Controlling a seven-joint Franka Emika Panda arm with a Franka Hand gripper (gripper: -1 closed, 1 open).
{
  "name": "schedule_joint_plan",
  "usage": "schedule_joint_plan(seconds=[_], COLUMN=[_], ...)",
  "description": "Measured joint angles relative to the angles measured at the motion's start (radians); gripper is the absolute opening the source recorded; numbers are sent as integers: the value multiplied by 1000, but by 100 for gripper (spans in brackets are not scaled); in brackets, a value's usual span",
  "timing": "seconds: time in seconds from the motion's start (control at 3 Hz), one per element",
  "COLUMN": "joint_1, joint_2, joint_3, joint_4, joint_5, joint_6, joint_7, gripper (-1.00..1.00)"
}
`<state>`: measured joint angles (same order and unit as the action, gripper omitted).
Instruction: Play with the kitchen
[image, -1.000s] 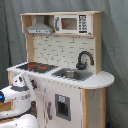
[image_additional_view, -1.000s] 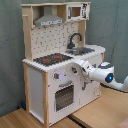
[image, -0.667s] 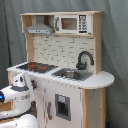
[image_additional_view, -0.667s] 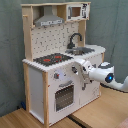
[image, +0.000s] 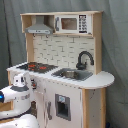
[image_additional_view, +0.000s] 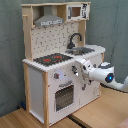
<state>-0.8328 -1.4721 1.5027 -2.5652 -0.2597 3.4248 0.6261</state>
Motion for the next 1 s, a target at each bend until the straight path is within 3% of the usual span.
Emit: schedule_joint_plan(seconds=[0.33, 1.0], joint_1=[4, 128], joint_2=[0, 1], joint_3=[3, 13], joint_4=[0, 0], joint_5=[0, 0], joint_6=[0, -176], joint_7=[12, 15], gripper=[100, 100])
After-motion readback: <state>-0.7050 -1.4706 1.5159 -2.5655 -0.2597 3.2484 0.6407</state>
